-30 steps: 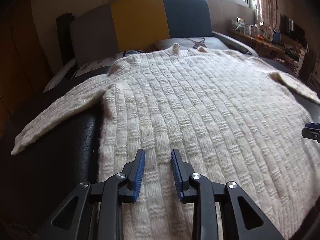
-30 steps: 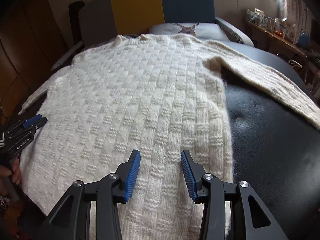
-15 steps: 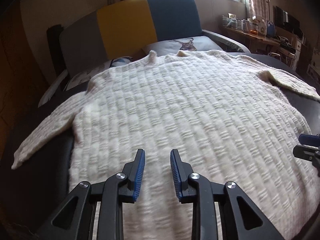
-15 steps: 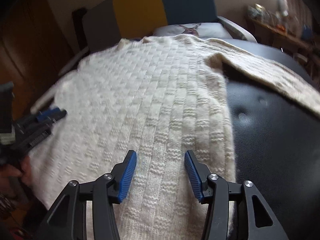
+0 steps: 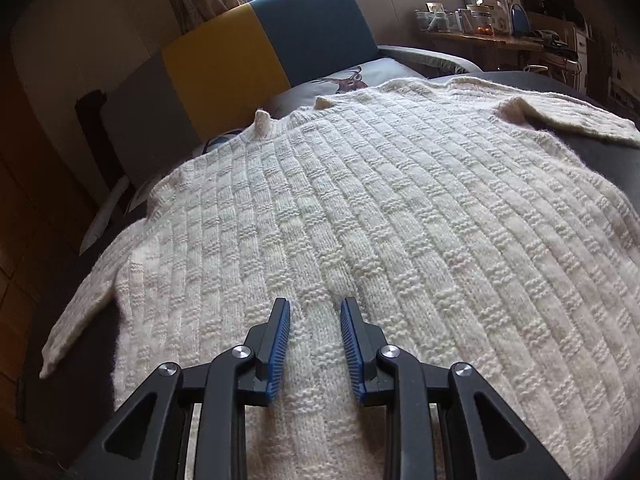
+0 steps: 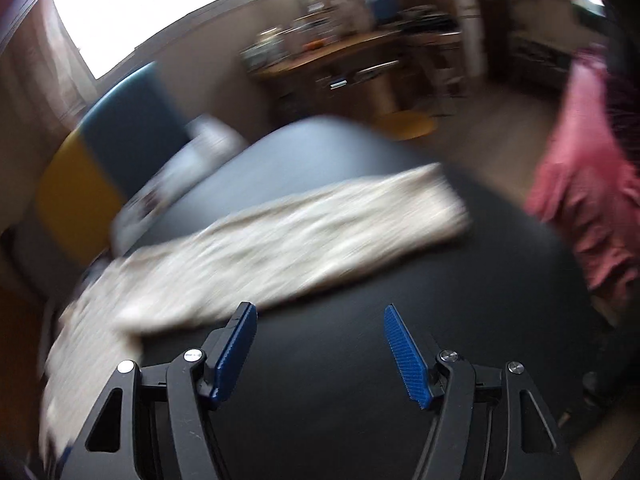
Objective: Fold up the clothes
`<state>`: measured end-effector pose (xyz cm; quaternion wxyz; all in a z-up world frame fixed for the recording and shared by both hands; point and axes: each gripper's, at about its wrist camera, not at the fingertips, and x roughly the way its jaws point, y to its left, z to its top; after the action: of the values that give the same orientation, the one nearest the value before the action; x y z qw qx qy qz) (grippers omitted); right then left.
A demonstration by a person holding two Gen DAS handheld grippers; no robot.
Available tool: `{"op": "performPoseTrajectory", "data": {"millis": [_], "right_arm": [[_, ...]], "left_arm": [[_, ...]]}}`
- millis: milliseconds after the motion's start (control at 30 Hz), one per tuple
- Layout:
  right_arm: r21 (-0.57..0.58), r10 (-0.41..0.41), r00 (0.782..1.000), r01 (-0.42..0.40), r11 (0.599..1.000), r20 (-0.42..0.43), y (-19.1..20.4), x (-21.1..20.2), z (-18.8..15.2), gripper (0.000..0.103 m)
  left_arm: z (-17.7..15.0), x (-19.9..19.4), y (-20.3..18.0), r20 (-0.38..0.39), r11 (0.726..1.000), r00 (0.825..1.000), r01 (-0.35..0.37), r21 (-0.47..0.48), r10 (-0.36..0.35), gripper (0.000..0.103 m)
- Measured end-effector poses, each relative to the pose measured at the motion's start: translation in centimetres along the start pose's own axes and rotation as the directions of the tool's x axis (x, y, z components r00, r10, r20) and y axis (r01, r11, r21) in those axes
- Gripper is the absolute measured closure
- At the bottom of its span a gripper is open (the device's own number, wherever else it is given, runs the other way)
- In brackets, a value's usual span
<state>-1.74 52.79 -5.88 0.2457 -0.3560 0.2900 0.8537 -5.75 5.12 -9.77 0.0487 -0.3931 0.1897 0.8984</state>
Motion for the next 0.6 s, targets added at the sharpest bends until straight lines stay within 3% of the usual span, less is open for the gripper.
{"op": "performPoseTrajectory", "data": {"millis": [100, 233, 500, 600], "right_arm": [[0.078, -0.044, 0.999, 0.043, 0.996, 0.003, -3.4, 1.5, 2.9, 0.036], [0.094, -0.068, 0.998, 0.069, 0.993, -0.014, -4.9, 3.6, 4.8, 0.036], [0.030, -0.106, 0.994, 0.108, 0.994, -0.035, -3.4, 5.9, 4.9, 0.035], [-0.035, -0.135, 0.991, 0.134, 0.990, -0.028, -2.3, 6.3, 4.5, 0.043]], "left_arm": [[0.0, 0.1, 0.5, 0.000, 0.999, 1.000, 0.030, -0.028, -0.030, 0.077], [0.0, 0.3, 1.4, -0.002, 0.993, 0.996, 0.087, -0.083, -0.088, 0.077], [0.0, 0.4, 1.0, -0.001, 0.995, 0.997, 0.072, -0.071, -0.072, 0.076], [0.0, 0.4, 1.2, 0.001, 0.994, 0.997, 0.081, -0.079, -0.082, 0.076]]}}
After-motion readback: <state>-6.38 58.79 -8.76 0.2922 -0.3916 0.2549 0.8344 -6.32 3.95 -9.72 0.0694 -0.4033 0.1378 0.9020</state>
